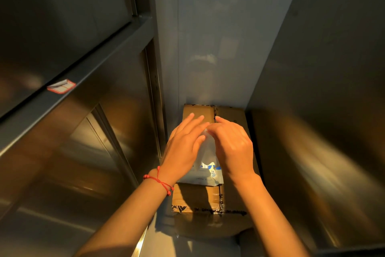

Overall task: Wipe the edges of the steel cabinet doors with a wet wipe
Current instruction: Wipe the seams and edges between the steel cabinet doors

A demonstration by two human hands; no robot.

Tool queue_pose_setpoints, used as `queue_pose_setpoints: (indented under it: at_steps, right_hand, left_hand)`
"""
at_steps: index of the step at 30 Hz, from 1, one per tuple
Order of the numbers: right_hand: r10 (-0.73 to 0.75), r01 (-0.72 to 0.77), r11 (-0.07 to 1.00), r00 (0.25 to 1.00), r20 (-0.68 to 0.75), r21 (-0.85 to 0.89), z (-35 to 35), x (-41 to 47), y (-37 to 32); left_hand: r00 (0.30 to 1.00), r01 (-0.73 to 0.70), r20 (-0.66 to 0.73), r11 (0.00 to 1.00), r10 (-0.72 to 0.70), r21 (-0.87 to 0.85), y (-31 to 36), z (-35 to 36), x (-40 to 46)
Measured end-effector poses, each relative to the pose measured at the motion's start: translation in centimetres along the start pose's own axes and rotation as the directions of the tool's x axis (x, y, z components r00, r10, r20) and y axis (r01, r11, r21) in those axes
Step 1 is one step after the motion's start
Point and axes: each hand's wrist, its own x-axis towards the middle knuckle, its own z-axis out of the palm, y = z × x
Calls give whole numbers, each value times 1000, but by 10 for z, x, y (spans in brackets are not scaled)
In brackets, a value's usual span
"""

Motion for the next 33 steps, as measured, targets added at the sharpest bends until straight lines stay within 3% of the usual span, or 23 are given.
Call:
queue_pose_setpoints:
  at_steps: [14,21,28,33]
  right_hand:
    - [26,-28,999,995,93,16,-51,-2,-31]
    - [122,-127,992,980,155,24,-72,3,-52]
    - [116,-127,990,981,155,61,-91,16,-66]
    - [146,-157,985,978,152,70,-105,27,-74]
  left_hand:
    - [995,61,-85,998,-60,10,31,-48,-22]
    - [994,-10,-104,999,14,38,54,-66,-28]
    - [986,-97,-124,990,110,105,74,-86,-34]
    - [990,-46,-136,999,46,0,84,-95,-42]
